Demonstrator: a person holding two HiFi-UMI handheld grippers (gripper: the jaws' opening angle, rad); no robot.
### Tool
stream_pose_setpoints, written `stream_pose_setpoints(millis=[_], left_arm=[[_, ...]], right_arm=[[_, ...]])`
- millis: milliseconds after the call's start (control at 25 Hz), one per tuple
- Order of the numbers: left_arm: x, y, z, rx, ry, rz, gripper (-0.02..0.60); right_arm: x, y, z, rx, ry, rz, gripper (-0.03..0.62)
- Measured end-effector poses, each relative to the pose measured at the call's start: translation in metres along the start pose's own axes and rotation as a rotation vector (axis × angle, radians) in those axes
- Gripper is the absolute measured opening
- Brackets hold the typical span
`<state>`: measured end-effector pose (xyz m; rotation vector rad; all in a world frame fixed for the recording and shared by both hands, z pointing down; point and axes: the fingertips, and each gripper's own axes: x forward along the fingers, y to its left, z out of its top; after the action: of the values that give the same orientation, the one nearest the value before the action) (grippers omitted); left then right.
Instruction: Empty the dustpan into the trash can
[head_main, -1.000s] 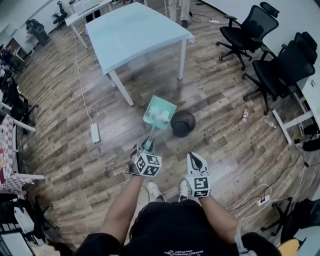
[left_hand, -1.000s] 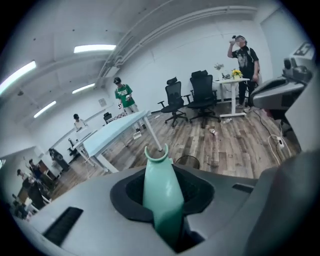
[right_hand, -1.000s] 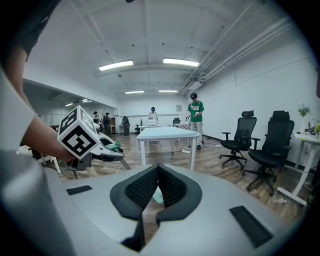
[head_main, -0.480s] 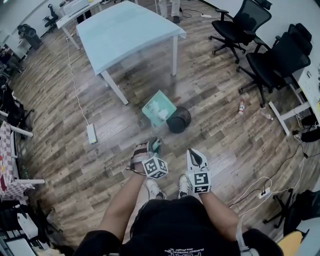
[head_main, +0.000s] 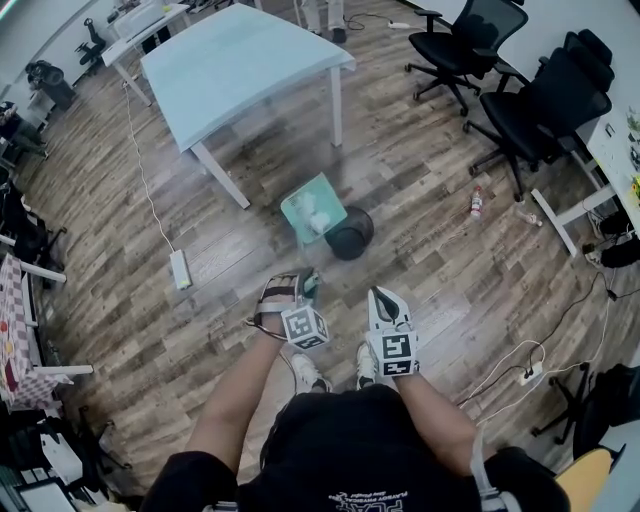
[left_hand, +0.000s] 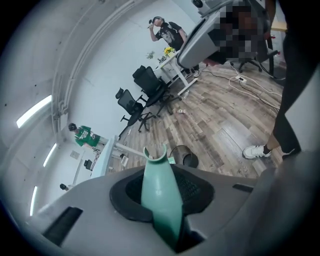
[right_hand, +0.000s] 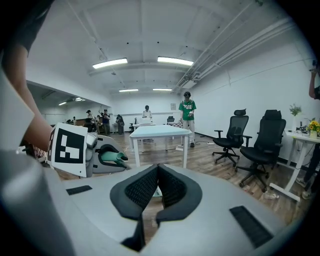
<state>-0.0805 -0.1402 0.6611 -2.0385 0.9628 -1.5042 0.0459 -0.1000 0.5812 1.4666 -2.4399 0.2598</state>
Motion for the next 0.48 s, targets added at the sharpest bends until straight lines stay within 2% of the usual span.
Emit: stream_pose_setpoints(millis=[240, 480], left_arm=[[0.002, -0.02, 0.013, 0.138, -0.004, -0.038, 0.1], [0.006, -0.032, 0.026, 0.241, 0.016, -0.04, 0.1]], right_arm=[[-0.011, -0.007, -0.005, 0.001, 0.004, 0.006, 0.025], [-0.02, -0.017, -0.014, -0.006, 0.007, 0.03, 0.024]])
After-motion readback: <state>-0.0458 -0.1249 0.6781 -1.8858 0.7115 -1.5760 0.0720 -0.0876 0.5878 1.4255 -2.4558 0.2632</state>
